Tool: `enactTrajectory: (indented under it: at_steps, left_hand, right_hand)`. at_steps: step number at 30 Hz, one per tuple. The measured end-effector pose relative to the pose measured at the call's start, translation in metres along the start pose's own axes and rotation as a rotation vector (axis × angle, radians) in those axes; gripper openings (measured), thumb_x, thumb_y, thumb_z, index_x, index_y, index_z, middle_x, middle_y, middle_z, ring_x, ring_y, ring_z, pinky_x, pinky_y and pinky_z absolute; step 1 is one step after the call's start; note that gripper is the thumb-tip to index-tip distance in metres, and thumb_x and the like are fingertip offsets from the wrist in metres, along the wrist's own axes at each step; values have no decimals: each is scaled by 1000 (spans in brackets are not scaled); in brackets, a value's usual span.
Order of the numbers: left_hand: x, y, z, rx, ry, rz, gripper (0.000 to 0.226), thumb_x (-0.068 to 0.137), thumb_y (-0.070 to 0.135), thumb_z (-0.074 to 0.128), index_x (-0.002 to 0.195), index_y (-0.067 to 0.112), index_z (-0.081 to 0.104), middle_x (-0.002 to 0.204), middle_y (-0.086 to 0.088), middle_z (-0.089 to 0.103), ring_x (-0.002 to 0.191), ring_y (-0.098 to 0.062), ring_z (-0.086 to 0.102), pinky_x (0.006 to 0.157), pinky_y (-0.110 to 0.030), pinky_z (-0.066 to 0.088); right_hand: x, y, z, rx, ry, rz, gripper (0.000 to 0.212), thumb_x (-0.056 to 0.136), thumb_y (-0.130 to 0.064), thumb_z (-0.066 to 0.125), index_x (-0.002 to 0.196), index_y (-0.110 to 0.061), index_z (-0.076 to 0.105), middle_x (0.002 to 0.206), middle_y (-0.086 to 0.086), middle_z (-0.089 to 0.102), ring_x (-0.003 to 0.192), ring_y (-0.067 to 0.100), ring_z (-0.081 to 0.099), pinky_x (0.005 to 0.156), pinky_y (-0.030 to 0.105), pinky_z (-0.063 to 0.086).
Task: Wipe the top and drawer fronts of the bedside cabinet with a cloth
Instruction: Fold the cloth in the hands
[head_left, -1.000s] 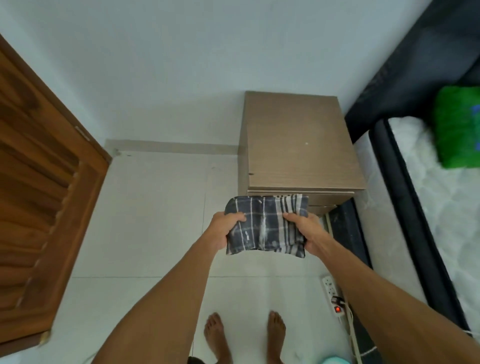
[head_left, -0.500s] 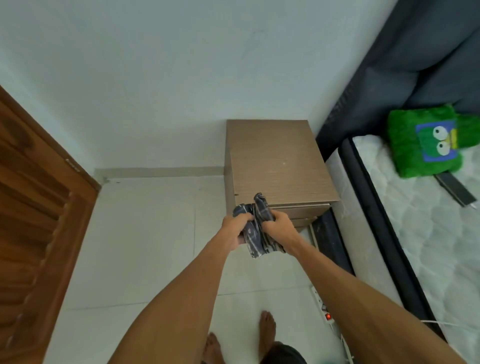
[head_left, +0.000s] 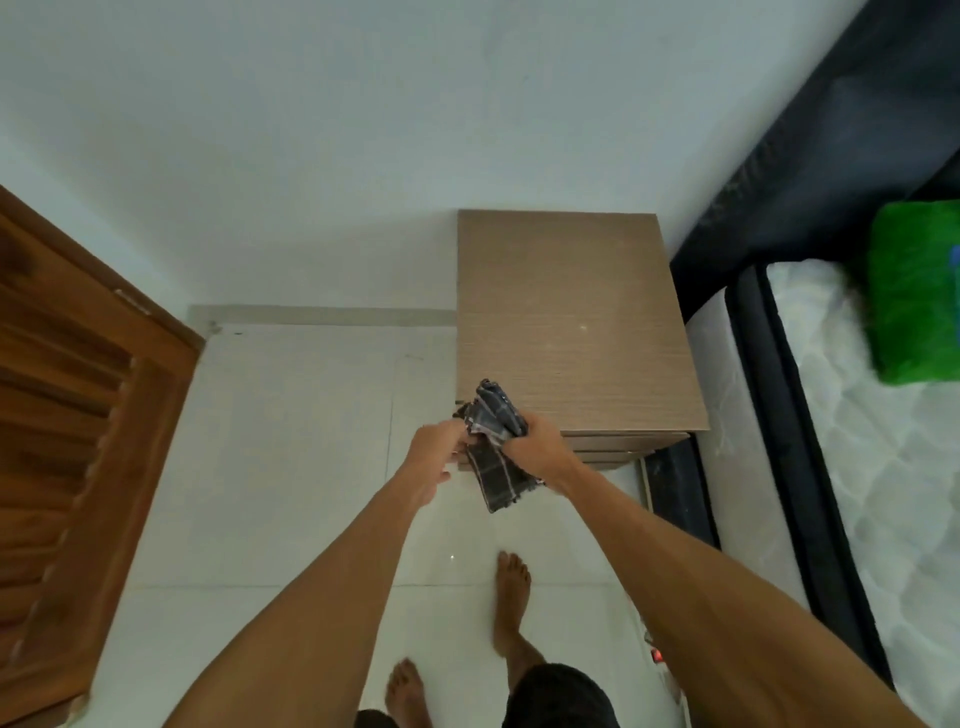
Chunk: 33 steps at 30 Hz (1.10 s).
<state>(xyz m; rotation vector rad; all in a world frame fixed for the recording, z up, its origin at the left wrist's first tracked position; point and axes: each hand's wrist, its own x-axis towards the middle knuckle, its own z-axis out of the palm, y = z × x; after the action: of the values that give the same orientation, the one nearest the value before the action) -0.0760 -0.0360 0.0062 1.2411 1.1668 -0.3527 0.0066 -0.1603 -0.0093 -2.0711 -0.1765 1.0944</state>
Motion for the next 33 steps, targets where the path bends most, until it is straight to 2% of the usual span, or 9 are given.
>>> enactTrajectory:
  at_steps: [2,5,10,14,18,20,23,27,33]
  left_hand:
    - [22,7,3,139,130,95,17,83,8,56,100,9,58,97,-7,59,81,-16,51,73,-30,40]
    - [49,19,11,121,5,108,53,83,-3,57,132,14,47,120,-3,54,102,-16,51,84,-29,41]
    - [94,30,22,83,88,57,26,84,0,60,109,8,61,82,0,59,76,-12,53,59,-23,38]
    - [121,26,26,71,148,40,9,84,4,63,89,11,60,79,-1,59,72,-11,54,60,-24,41]
    - [142,18,32,54,207,12,9,84,8,65,85,14,58,93,-9,65,79,-19,60,72,-33,51]
    - [152,15,34,43,241,5,13,85,10,68,83,15,56,98,-12,66,88,-25,65,68,-32,54]
    - [161,15,39,56,299,16,19,84,17,73,80,13,54,96,-13,67,89,-28,68,60,-31,57]
    - [169,15,40,160,382,40,24,84,26,73,89,9,57,95,-14,67,86,-31,69,77,-45,60]
    - [152,17,35,192,399,82,36,85,38,70,99,8,56,96,-9,60,88,-26,61,83,-46,58]
  right_hand:
    - [26,-5,-17,-50,-79,-29,15,89,-18,63,103,-14,66,95,14,71,90,29,69,82,43,58]
    - [64,-14,-36,-88,-197,-40,13,90,-15,61,103,-13,63,94,15,71,89,28,70,81,40,58]
    - [118,-11,-46,-208,-268,-53,14,90,-15,60,102,-20,57,86,7,70,82,24,69,74,35,58]
    - [151,0,-42,-258,-195,-84,24,88,-8,60,112,-11,62,96,12,70,88,26,68,81,40,58]
    - [177,6,-33,-375,-120,-137,22,89,-8,58,110,-15,65,90,6,69,81,22,65,73,38,57]
    - [187,7,-29,-499,-34,-201,22,89,-10,57,107,-19,66,92,4,68,86,25,64,73,41,55]
    - [195,11,-25,-657,101,-297,35,90,-11,55,122,-23,63,112,5,63,103,29,58,85,43,50]
    - [200,14,-26,-709,156,-290,35,93,-18,54,128,-21,57,121,7,58,113,29,53,95,48,44]
    - [178,15,-41,-550,250,-310,45,96,-19,52,141,-15,44,137,9,47,120,27,49,102,47,42]
